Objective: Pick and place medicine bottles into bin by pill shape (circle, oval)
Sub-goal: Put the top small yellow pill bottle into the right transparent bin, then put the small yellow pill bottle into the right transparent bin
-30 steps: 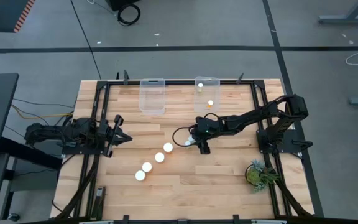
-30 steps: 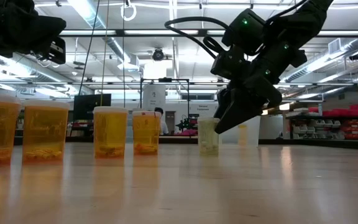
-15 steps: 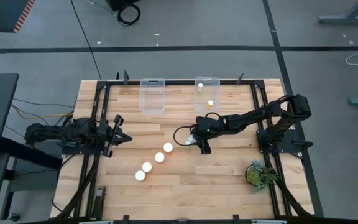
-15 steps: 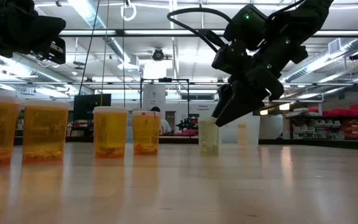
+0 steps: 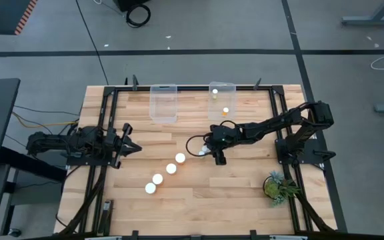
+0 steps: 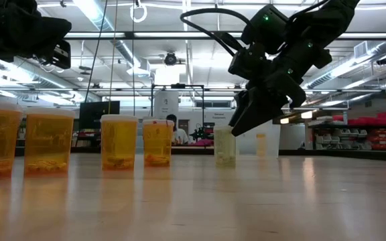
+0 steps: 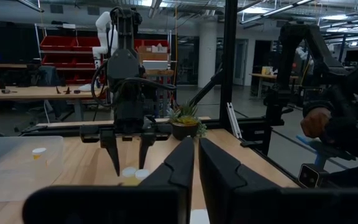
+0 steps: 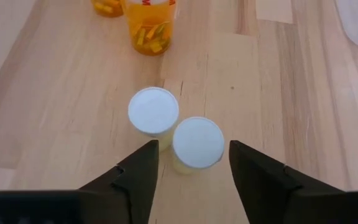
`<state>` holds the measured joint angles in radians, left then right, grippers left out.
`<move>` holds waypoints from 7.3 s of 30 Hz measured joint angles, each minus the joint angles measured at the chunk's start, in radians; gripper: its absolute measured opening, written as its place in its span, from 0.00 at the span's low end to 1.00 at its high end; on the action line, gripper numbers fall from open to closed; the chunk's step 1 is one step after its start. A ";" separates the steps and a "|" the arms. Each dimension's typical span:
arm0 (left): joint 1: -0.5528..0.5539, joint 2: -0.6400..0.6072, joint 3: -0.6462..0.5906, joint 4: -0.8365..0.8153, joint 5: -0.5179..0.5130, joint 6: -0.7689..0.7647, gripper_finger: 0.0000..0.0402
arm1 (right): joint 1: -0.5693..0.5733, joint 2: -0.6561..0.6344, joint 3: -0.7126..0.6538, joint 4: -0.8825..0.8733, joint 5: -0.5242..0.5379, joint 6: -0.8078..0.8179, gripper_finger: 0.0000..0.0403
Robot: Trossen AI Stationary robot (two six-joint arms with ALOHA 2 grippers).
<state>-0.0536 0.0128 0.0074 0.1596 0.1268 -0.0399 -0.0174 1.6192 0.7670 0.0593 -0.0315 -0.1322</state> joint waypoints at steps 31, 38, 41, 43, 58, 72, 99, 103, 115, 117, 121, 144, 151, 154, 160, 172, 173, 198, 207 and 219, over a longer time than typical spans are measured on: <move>0.000 0.000 0.000 0.000 0.000 0.000 0.09 | -0.024 -0.002 -0.001 -0.007 0.000 -0.009 0.33; 0.000 0.000 0.000 0.000 0.000 0.000 0.07 | -0.040 -0.046 0.003 -0.041 0.001 -0.006 0.33; 0.000 0.000 0.000 0.000 0.000 0.000 0.06 | -0.041 -0.076 0.013 -0.051 0.014 -0.006 0.33; 0.000 0.000 0.000 -0.002 0.001 0.000 0.07 | -0.041 -0.097 0.021 -0.060 0.031 -0.005 0.33; 0.000 0.000 0.000 0.000 0.001 0.000 0.06 | -0.084 -0.282 0.047 -0.110 0.084 -0.018 0.33; 0.000 0.000 0.000 0.000 0.000 0.000 0.09 | -0.258 -0.338 0.047 -0.110 0.113 -0.040 0.33; 0.000 0.000 0.000 0.000 0.001 0.000 0.06 | -0.507 -0.245 0.047 -0.035 0.117 -0.007 0.33; 0.000 0.000 0.000 0.000 0.001 0.000 0.08 | -0.529 -0.183 0.047 -0.028 0.117 -0.003 0.33; 0.000 0.000 0.000 0.000 0.001 0.000 0.06 | -0.586 -0.061 0.047 -0.033 0.109 0.020 0.33; 0.000 0.000 0.000 0.000 0.001 0.000 0.07 | -0.585 -0.052 0.047 -0.037 0.102 0.020 0.33; 0.000 0.000 0.000 0.000 0.001 0.000 0.08 | -0.585 -0.026 0.047 -0.036 0.066 0.018 0.33; 0.000 0.000 0.000 0.000 0.001 0.000 0.09 | -0.585 -0.015 0.047 -0.065 -0.038 -0.040 0.33; 0.000 0.000 0.000 0.000 0.001 0.000 0.07 | -0.582 -0.016 0.047 -0.069 -0.054 -0.059 0.33; 0.000 0.000 0.000 0.000 0.001 -0.001 0.06 | -0.582 -0.016 0.047 -0.069 -0.054 -0.060 0.34; 0.000 0.000 0.000 0.000 0.001 0.000 0.08 | -0.582 -0.016 0.047 -0.069 -0.053 -0.060 0.36; 0.000 0.000 0.000 0.000 0.001 0.000 0.07 | -0.582 -0.016 0.047 -0.069 -0.053 -0.060 0.41; 0.000 0.000 0.000 0.000 0.000 0.000 0.06 | -0.582 -0.016 0.047 -0.069 -0.053 -0.060 0.41; 0.000 0.000 0.000 0.000 0.001 0.000 0.09 | -0.582 -0.017 0.047 -0.079 -0.060 -0.061 0.53; 0.000 0.000 0.000 0.000 0.001 0.000 0.07 | -0.580 -0.021 0.126 -0.208 -0.068 -0.058 0.53; 0.000 0.000 0.000 0.000 0.000 0.000 0.09 | -0.539 -0.022 0.250 -0.338 -0.075 -0.050 0.53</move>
<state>-0.0539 0.0131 0.0074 0.1596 0.1273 -0.0400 -0.5563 1.5974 1.0165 -0.2787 -0.1066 -0.1818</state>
